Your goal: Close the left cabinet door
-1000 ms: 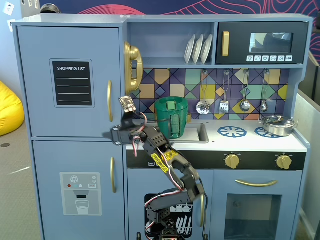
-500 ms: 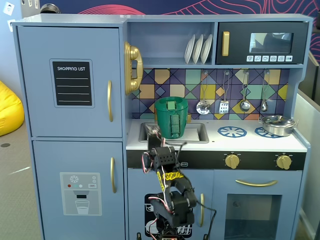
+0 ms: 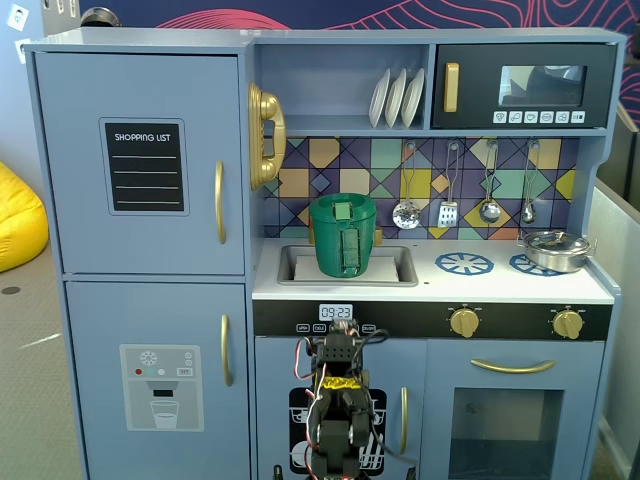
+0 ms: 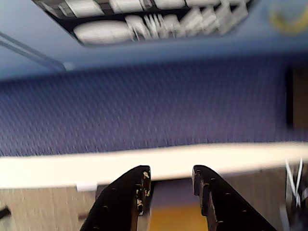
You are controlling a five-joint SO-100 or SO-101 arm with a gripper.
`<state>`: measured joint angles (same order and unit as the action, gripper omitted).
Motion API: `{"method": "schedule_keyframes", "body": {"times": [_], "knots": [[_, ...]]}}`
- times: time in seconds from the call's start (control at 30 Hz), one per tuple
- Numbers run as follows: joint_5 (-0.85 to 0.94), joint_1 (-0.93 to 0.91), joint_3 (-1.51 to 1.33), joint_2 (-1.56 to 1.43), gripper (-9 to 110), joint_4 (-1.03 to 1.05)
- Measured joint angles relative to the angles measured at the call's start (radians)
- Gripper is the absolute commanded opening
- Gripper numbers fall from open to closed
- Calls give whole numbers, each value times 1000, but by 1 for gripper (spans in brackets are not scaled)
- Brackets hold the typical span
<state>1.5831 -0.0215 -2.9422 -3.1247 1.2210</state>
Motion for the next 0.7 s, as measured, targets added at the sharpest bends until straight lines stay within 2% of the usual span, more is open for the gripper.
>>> {"method": "schedule_keyframes", "body": {"times": [0.27,0.7], "knots": [[-58,0,-60,-49,0,115],[-52,9,-60,-60,1,129]]}}
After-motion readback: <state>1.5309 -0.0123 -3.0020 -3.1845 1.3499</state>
